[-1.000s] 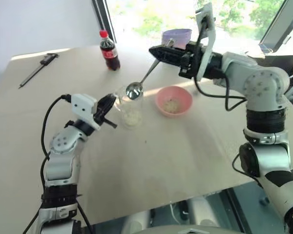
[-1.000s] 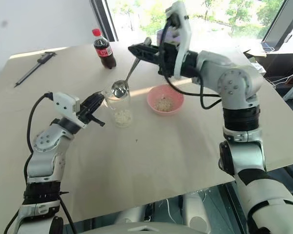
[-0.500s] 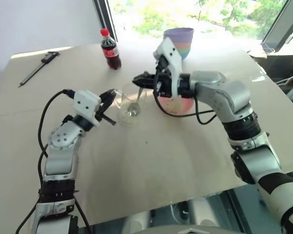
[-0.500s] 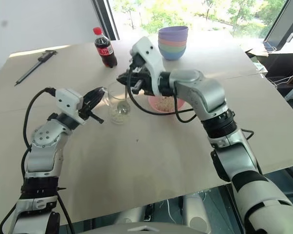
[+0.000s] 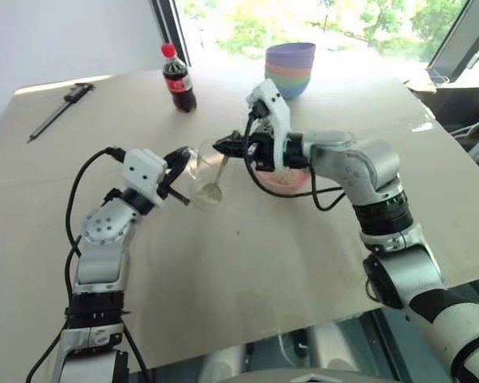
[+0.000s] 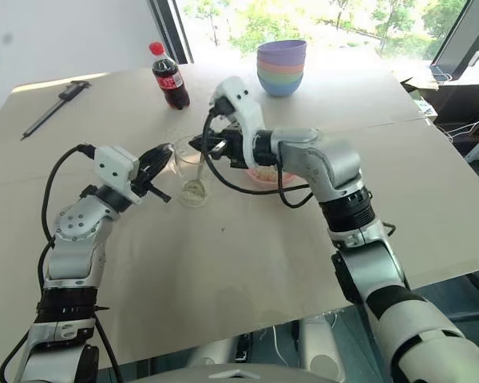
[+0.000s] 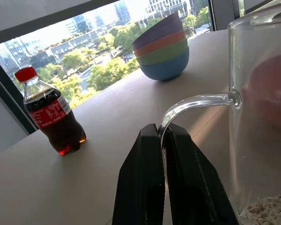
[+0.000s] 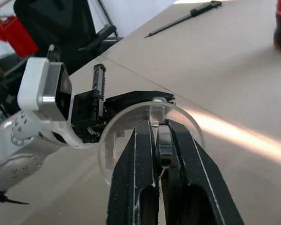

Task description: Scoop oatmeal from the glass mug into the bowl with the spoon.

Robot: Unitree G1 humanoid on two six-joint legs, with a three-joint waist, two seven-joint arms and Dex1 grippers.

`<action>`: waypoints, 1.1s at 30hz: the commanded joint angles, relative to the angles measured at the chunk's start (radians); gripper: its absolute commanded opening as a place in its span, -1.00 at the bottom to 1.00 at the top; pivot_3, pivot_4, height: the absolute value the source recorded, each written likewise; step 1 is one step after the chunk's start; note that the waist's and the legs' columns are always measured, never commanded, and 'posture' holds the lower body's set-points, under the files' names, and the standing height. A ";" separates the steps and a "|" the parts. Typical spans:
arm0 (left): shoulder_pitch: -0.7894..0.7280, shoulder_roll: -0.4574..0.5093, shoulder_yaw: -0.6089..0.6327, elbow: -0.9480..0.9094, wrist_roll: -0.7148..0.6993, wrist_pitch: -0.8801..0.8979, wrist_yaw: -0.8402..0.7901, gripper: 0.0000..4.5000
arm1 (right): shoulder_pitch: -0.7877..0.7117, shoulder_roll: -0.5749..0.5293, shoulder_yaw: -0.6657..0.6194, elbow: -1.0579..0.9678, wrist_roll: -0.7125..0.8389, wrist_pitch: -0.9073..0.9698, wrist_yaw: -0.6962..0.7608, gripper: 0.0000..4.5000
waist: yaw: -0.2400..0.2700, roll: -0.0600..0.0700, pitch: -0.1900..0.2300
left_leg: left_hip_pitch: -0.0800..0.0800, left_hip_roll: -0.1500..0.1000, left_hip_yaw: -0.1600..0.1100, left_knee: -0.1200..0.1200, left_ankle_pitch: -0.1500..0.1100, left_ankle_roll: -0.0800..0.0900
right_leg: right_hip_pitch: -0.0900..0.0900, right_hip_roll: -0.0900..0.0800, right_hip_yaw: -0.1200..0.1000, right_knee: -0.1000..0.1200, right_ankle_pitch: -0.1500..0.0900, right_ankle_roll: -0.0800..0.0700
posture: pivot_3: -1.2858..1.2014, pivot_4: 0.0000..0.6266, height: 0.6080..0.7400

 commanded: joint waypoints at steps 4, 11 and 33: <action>-0.020 0.008 0.022 0.006 -0.004 -0.051 0.018 -0.99 | -0.100 0.027 -0.173 0.057 0.089 0.169 -0.084 -1.00 | -0.001 0.000 0.000 | 0.000 0.000 0.000 0.000 0.000 0.000 | 0.000 0.000 0.000 0.000 0.000 0.000 | 0.03 -0.52 1.00; -0.024 -0.007 0.007 0.036 0.015 -0.081 0.030 -0.99 | -0.160 0.023 -0.334 0.162 0.121 0.319 -0.178 -1.00 | -0.001 0.000 0.000 | 0.000 0.000 0.001 0.000 0.000 0.000 | 0.000 0.000 0.000 0.000 0.000 0.000 | 0.03 -0.52 1.00; -0.019 -0.042 -0.026 0.112 0.138 -0.206 0.182 -0.99 | -0.315 -0.058 -0.627 0.460 0.135 0.295 -0.338 -1.00 | -0.002 0.000 -0.001 | 0.000 0.000 0.002 0.000 0.000 0.000 | 0.000 0.000 0.001 0.002 0.000 0.000 | 0.03 -0.52 1.00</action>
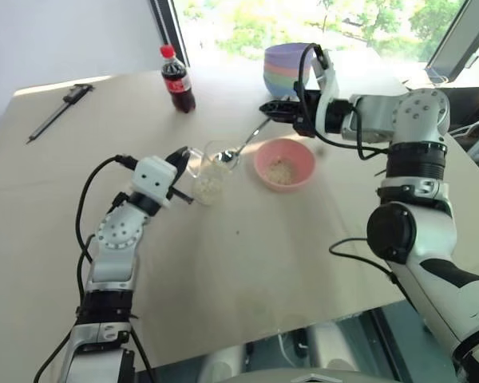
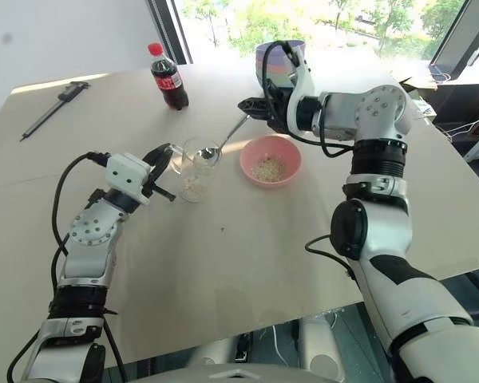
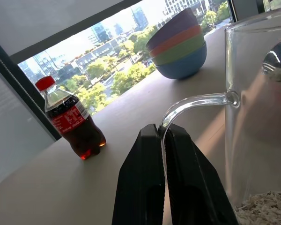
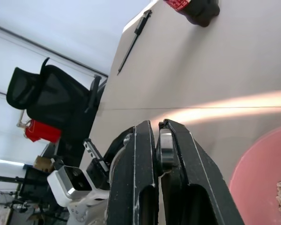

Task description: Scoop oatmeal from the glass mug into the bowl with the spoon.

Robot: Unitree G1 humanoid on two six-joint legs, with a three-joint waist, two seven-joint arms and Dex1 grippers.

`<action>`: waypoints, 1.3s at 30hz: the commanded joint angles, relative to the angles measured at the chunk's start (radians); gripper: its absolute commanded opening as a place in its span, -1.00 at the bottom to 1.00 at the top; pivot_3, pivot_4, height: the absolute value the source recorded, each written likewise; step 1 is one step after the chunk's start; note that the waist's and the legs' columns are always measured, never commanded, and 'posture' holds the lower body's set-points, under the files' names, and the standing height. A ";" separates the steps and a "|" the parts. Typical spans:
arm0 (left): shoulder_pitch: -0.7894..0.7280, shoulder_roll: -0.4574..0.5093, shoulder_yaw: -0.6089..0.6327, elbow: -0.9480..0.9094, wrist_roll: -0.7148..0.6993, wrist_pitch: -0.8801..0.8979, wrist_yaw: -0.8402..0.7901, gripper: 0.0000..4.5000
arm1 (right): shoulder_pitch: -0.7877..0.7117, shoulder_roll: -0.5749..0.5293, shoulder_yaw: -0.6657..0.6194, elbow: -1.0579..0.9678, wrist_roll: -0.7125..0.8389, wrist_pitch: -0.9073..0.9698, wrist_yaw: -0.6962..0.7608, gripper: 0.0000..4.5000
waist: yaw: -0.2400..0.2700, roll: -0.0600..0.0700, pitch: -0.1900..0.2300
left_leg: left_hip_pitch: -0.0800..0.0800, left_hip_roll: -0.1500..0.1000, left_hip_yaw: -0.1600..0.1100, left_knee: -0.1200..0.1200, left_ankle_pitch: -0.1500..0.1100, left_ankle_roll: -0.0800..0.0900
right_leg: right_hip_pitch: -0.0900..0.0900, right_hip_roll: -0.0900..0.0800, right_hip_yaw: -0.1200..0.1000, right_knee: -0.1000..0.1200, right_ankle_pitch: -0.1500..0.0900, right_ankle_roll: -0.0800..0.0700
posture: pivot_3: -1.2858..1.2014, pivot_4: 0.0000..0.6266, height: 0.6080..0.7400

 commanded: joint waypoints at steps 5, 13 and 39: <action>0.008 -0.038 -0.005 -0.011 0.012 -0.021 0.059 -0.99 | -0.021 -0.025 -0.075 0.013 0.036 -0.044 -0.044 -1.00 | 0.000 0.000 -0.001 | 0.000 0.000 0.000 0.000 0.000 0.000 | 0.000 0.000 0.000 0.000 0.000 0.000 | 0.03 -0.52 1.00; 0.004 -0.062 -0.005 -0.004 -0.010 -0.007 0.054 -0.99 | -0.039 -0.025 -0.124 0.033 0.071 -0.035 -0.097 -1.00 | 0.003 0.000 -0.001 | 0.000 0.000 0.000 0.001 0.000 0.000 | 0.000 0.000 0.000 0.006 0.000 0.000 | 0.03 -0.52 1.00; 0.041 -0.046 0.033 0.129 -0.058 -0.058 0.060 -0.99 | 0.042 -0.137 -0.206 -0.040 0.164 -0.027 -0.212 -1.00 | 0.002 0.001 -0.003 | 0.003 0.000 0.002 0.001 0.000 0.001 | 0.002 0.001 0.001 0.008 0.000 0.000 | 0.03 -0.52 1.00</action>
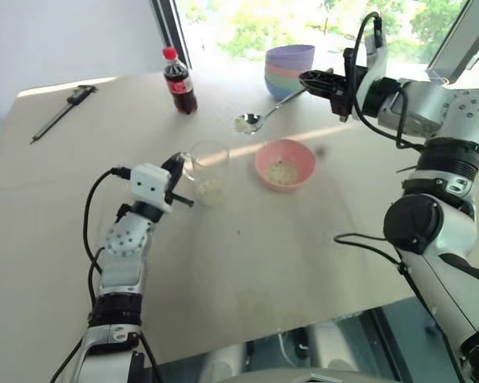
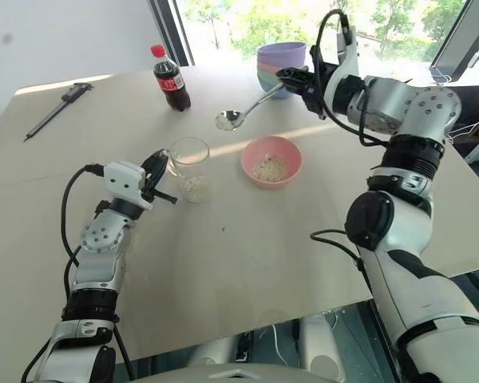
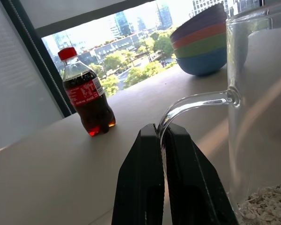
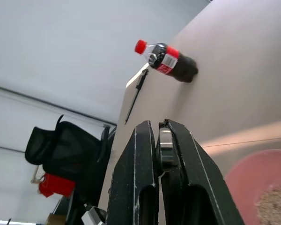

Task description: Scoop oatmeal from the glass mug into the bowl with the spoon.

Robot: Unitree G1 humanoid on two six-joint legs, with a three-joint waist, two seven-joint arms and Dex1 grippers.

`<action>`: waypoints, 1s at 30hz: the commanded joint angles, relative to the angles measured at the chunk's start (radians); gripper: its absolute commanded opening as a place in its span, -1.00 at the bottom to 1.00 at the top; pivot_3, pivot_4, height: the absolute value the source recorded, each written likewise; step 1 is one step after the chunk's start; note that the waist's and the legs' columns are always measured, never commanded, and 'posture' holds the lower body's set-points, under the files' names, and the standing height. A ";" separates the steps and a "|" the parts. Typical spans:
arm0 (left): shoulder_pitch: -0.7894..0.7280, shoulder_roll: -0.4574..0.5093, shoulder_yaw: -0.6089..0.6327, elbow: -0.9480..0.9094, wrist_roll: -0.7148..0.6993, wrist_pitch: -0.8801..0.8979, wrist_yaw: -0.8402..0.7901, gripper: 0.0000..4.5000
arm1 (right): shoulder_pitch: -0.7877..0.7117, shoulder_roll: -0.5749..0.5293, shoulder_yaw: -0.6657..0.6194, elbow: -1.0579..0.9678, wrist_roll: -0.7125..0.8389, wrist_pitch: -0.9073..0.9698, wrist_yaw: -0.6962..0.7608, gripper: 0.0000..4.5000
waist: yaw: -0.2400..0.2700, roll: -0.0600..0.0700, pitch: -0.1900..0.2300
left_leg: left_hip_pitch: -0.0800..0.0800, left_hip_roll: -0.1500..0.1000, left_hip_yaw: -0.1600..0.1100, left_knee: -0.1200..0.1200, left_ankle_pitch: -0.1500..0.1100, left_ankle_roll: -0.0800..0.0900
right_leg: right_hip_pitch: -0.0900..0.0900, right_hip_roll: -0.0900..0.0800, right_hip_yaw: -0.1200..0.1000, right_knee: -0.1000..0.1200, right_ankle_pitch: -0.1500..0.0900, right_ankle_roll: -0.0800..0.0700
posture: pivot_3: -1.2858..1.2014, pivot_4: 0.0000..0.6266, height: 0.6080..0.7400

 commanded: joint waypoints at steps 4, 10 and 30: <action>0.040 0.007 0.020 0.022 -0.010 0.001 0.011 -0.99 | 0.058 -0.067 0.043 0.008 -0.030 -0.064 0.042 -1.00 | -0.004 0.000 0.000 | 0.001 0.000 0.001 0.000 0.000 0.000 | 0.000 0.000 0.001 0.000 0.000 0.000 | 0.03 -0.52 1.00; 0.061 0.000 0.020 0.007 -0.013 0.006 0.019 -0.99 | 0.147 -0.109 0.323 -0.107 -0.179 -0.255 0.224 -1.00 | -0.014 0.002 -0.001 | 0.003 0.001 0.003 0.000 -0.001 0.002 | 0.000 0.001 0.003 0.000 0.000 0.000 | 0.03 -0.52 1.00; 0.097 0.002 0.019 -0.027 -0.013 0.015 0.042 -0.99 | 0.301 -0.271 0.878 -0.588 -0.522 -0.762 0.752 -1.00 | -0.019 0.003 -0.003 | 0.003 0.000 0.001 0.001 0.000 0.000 | 0.000 -0.002 0.002 -0.003 0.000 0.000 | 0.03 -0.52 1.00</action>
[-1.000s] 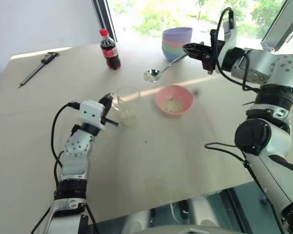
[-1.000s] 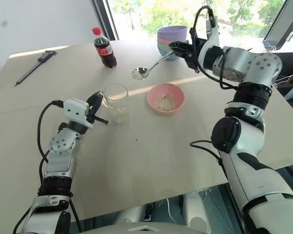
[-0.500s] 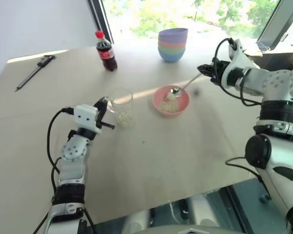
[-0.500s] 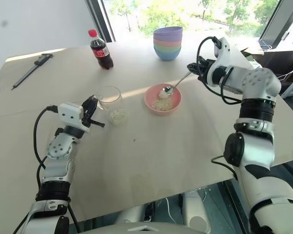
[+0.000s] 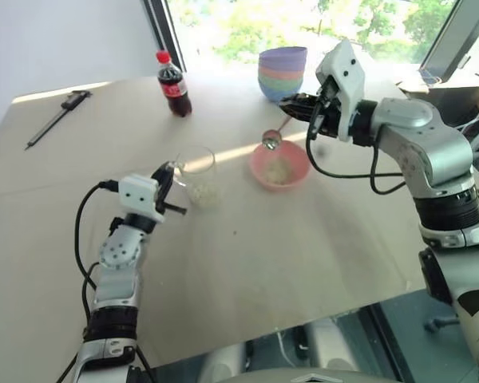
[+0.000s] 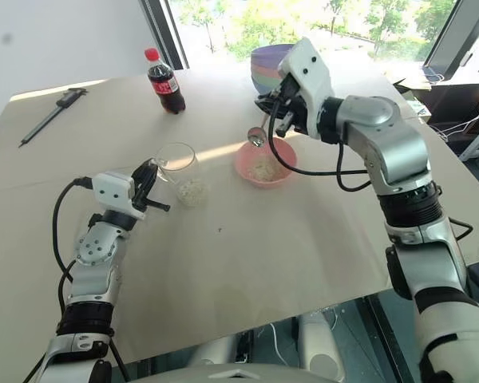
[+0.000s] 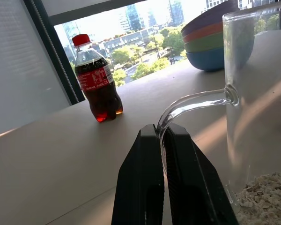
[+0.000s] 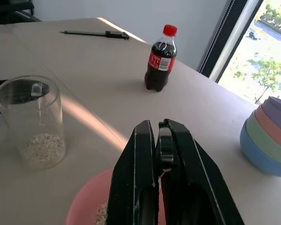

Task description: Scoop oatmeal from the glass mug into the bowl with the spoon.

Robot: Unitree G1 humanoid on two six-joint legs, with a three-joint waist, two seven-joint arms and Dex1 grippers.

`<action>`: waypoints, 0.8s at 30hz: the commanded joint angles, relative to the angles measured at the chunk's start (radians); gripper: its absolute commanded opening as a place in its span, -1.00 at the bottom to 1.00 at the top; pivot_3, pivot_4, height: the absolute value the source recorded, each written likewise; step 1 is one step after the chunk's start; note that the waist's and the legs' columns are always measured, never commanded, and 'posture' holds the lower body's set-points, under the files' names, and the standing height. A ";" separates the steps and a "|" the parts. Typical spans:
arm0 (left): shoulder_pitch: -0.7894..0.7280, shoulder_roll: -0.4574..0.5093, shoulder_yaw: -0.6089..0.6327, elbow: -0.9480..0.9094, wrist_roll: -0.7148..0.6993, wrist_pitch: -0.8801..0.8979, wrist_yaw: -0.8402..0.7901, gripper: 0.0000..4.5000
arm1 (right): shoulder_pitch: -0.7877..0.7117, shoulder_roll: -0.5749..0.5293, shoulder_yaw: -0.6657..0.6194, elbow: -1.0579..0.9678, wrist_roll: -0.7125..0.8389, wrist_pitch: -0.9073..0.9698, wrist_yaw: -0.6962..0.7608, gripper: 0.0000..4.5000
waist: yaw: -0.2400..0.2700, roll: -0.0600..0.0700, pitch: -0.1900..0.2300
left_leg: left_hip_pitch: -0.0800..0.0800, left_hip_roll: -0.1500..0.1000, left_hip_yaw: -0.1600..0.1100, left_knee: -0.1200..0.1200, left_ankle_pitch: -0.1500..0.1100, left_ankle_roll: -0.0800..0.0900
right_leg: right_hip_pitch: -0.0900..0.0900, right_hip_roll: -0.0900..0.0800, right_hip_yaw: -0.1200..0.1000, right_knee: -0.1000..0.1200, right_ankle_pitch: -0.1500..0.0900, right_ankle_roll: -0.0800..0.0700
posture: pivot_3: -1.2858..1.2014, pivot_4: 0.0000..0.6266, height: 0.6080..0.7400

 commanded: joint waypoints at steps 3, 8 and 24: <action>0.020 0.007 -0.006 0.005 0.025 0.016 0.001 -0.99 | -0.009 -0.013 -0.028 -0.039 -0.008 0.002 0.021 -1.00 | -0.001 0.000 0.000 | 0.000 0.000 0.000 0.000 0.000 0.000 | 0.000 0.000 0.000 0.000 0.000 0.000 | 0.03 -0.52 1.00; 0.021 0.007 -0.006 0.008 0.025 0.015 0.001 -0.99 | -0.089 0.087 -0.216 0.060 0.123 0.235 -0.124 -1.00 | -0.001 0.000 0.000 | 0.000 0.000 0.000 0.000 0.000 0.000 | 0.000 0.000 0.000 0.000 0.000 0.000 | 0.03 -0.52 1.00; 0.037 -0.020 -0.029 -0.010 0.033 0.028 0.014 -0.99 | -0.251 0.497 -0.443 0.148 0.418 0.562 -0.477 -1.00 | 0.002 0.003 -0.005 | -0.001 -0.002 -0.002 -0.001 0.000 0.000 | 0.000 -0.002 -0.001 0.000 0.000 0.000 | 0.03 -0.52 1.00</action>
